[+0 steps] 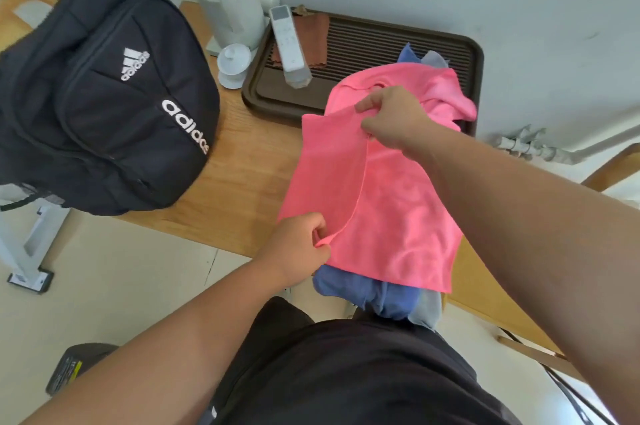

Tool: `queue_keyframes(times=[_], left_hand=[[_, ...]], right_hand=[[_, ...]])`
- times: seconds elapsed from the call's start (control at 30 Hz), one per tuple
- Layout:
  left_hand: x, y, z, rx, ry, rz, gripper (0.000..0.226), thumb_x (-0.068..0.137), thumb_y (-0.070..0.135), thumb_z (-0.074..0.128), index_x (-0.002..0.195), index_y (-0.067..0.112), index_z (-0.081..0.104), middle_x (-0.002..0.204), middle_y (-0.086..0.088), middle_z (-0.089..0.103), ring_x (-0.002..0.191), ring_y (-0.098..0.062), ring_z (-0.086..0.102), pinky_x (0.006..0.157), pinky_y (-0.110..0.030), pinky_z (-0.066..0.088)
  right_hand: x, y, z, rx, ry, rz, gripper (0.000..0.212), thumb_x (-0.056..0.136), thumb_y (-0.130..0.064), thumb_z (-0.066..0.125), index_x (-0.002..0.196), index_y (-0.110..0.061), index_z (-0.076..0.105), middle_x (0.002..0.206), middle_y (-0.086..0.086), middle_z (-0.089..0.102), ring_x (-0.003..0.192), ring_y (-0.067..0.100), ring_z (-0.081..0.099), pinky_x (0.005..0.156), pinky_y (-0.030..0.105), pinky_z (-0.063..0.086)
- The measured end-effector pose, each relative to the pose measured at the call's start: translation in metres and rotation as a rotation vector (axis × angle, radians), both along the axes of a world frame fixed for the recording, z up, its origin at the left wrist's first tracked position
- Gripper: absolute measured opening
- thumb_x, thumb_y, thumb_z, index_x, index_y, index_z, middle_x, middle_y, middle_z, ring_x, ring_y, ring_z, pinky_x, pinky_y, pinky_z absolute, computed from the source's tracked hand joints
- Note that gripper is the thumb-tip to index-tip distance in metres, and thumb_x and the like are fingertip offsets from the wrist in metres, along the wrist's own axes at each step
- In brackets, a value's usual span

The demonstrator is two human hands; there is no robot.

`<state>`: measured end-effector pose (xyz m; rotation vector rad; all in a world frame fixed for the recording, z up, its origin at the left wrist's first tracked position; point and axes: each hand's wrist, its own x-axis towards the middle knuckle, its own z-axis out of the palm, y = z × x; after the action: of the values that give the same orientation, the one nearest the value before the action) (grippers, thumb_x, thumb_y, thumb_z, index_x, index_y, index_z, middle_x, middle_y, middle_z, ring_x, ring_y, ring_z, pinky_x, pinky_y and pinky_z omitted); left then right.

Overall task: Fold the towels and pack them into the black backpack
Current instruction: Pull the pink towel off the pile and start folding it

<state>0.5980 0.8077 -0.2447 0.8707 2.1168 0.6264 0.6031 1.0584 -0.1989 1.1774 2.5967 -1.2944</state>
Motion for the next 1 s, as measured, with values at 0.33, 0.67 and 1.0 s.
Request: queue_keyframes(times=[0.33, 0.67, 1.0], left_hand=[[0.045, 0.040, -0.028, -0.122, -0.194, -0.027, 0.032, 0.081, 0.040, 0.079, 0.084, 0.020, 0.055, 0.066, 0.000, 0.061, 0.055, -0.017, 0.058, 0.060, -0.042, 0.056], [-0.016, 0.004, -0.058, -0.284, 0.199, 0.297, 0.040, 0.085, 0.043, 0.072, 0.114, 0.020, 0.057, 0.109, 0.003, 0.056, 0.098, -0.021, 0.059, 0.081, -0.033, 0.048], [-0.054, 0.001, -0.080, -0.382, 0.141, 0.305, 0.032, 0.086, 0.040, 0.070, 0.104, 0.016, 0.059, 0.093, 0.004, 0.059, 0.083, -0.020, 0.056, 0.068, -0.029, 0.040]], right_hand=[[0.047, 0.021, -0.018, 0.401, -0.389, 0.385, 0.043, 0.086, -0.033, 0.068, 0.119, -0.006, 0.063, 0.127, 0.016, 0.053, 0.107, 0.032, 0.058, 0.084, 0.036, 0.046], [0.037, -0.021, -0.026, 0.562, -0.208, 0.582, 0.043, 0.086, -0.028, 0.064, 0.128, -0.022, 0.057, 0.145, 0.005, 0.030, 0.109, 0.033, 0.058, 0.080, 0.043, 0.054], [-0.027, -0.066, -0.072, 0.606, -0.364, 0.719, 0.048, 0.089, -0.005, 0.050, 0.133, -0.025, 0.052, 0.138, 0.006, 0.034, 0.095, 0.031, 0.059, 0.062, 0.040, 0.040]])
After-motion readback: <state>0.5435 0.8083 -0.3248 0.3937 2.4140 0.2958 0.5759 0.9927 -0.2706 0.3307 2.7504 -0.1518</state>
